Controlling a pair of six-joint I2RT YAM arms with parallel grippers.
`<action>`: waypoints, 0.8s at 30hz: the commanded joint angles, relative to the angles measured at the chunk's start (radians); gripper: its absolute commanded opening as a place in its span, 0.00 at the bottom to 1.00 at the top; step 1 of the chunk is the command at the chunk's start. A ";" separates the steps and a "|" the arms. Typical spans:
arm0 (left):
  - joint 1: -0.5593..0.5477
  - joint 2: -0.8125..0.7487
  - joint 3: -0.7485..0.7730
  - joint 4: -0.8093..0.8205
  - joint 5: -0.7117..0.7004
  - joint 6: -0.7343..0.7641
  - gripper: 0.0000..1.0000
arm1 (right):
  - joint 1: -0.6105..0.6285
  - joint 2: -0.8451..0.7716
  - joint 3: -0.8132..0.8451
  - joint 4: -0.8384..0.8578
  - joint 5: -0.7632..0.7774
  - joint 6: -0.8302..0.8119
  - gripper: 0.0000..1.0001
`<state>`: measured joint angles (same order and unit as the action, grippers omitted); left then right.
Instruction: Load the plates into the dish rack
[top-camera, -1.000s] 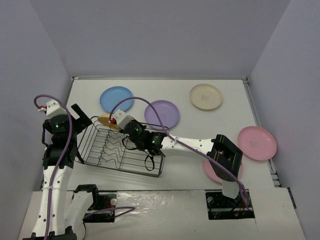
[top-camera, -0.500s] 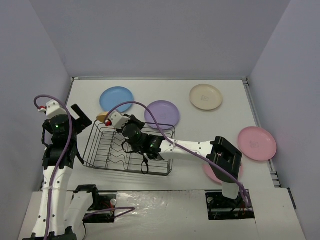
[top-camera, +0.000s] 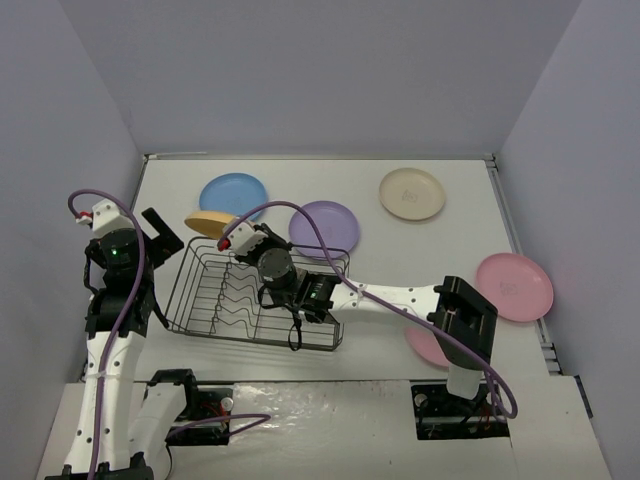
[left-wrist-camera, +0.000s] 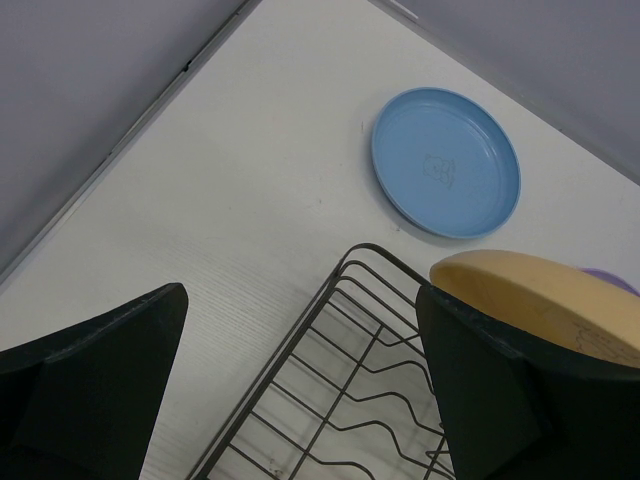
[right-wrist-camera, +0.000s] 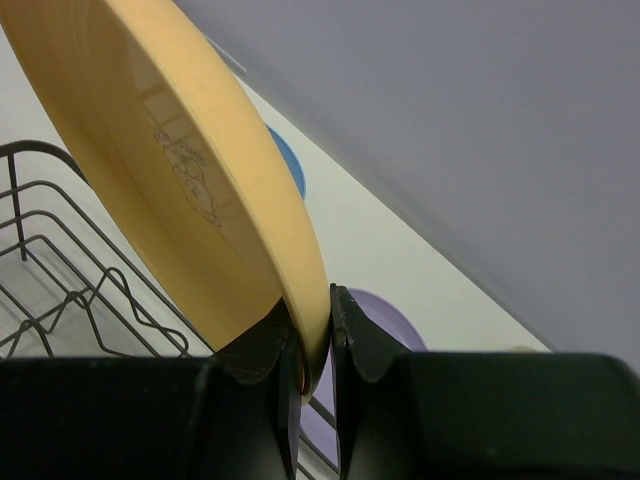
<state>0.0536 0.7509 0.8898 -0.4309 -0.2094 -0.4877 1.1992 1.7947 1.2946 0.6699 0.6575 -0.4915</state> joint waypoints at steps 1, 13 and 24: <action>0.006 -0.008 0.041 0.024 -0.024 -0.018 0.97 | -0.001 -0.075 -0.018 0.078 0.001 0.008 0.00; 0.005 -0.060 0.032 0.011 -0.094 -0.048 0.97 | -0.061 -0.124 -0.088 0.023 -0.149 0.094 0.00; 0.005 -0.042 0.032 0.010 -0.091 -0.042 0.97 | -0.075 -0.066 -0.092 0.021 -0.187 0.100 0.00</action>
<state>0.0536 0.7044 0.8898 -0.4517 -0.2871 -0.5262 1.1310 1.7500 1.1821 0.6041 0.4746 -0.4173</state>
